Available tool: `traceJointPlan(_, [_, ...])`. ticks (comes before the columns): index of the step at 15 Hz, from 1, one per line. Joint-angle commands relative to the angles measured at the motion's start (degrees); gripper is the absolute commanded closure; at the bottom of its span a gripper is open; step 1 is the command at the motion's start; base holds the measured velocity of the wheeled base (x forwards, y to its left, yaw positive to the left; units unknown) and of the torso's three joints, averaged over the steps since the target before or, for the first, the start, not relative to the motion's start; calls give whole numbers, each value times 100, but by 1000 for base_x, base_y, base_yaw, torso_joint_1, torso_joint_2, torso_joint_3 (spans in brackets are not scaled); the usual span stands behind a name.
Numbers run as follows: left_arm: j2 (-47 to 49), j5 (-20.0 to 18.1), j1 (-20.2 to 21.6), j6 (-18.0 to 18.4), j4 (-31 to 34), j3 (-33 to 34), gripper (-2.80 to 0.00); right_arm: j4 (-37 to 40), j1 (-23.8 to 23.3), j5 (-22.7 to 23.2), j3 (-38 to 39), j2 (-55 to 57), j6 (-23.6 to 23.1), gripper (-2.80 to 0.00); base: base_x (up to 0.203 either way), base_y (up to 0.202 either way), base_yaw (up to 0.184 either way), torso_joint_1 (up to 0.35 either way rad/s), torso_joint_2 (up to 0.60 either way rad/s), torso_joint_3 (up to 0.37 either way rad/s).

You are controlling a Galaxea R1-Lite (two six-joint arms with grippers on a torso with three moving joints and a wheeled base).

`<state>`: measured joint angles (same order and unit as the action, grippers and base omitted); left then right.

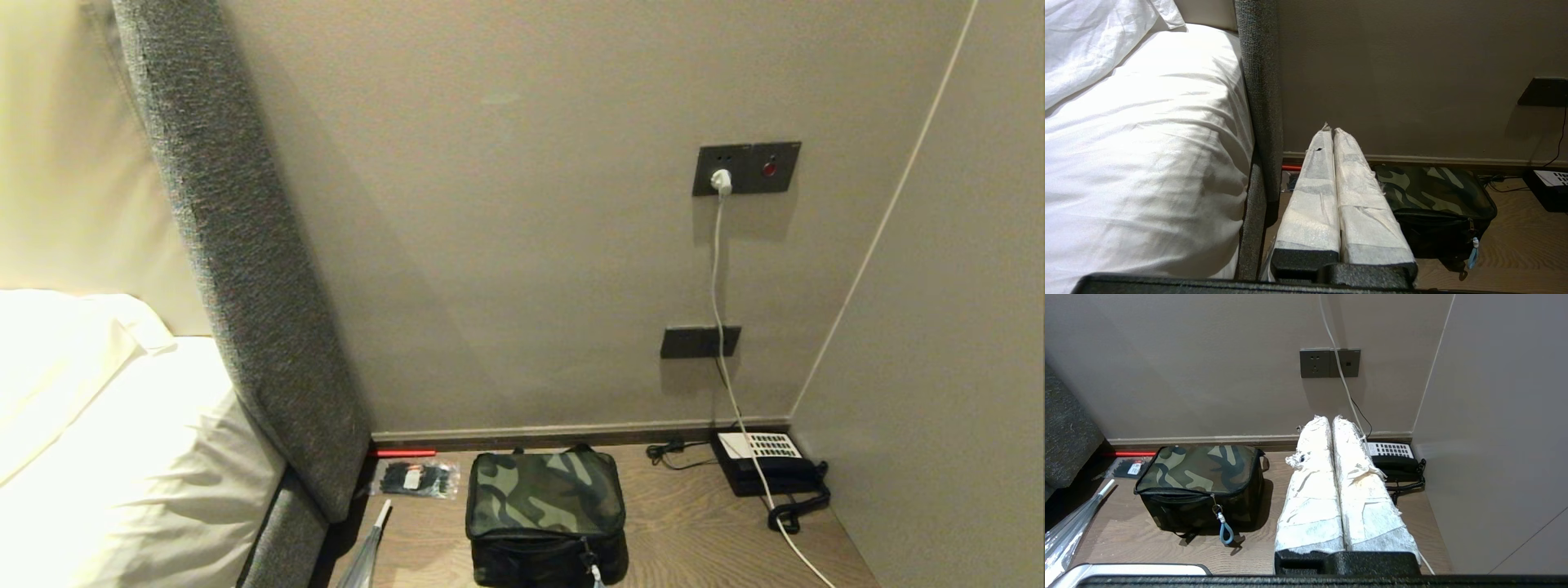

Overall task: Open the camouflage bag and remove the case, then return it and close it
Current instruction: Open the top of the storage box

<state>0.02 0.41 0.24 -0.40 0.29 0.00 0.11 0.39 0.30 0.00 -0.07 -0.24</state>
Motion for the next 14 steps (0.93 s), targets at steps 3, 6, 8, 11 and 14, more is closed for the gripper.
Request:
traceJointPlan(3, [-8,2,2,-4,-3,18,0,4,5,5,7,-12,-2,0,0,0,0,0,0,0])
traceJointPlan(6, [-11,-6,2,14,-3,18,0,6,5,5,0,-19,-2,0,0,0,0,0,0,0])
traceJointPlan(8, [-7,2,2,-16,6,18,0,3,5,5,0,-16,-2,0,0,0,0,0,0,0])
traceJointPlan(11, [-11,2,2,-21,-3,18,0,-1,5,4,1,-18,-2,0,0,0,0,0,0,0])
traceJointPlan(14, [-11,2,2,-30,-3,18,0,7,5,5,0,-15,-2,0,0,0,0,0,0,0])
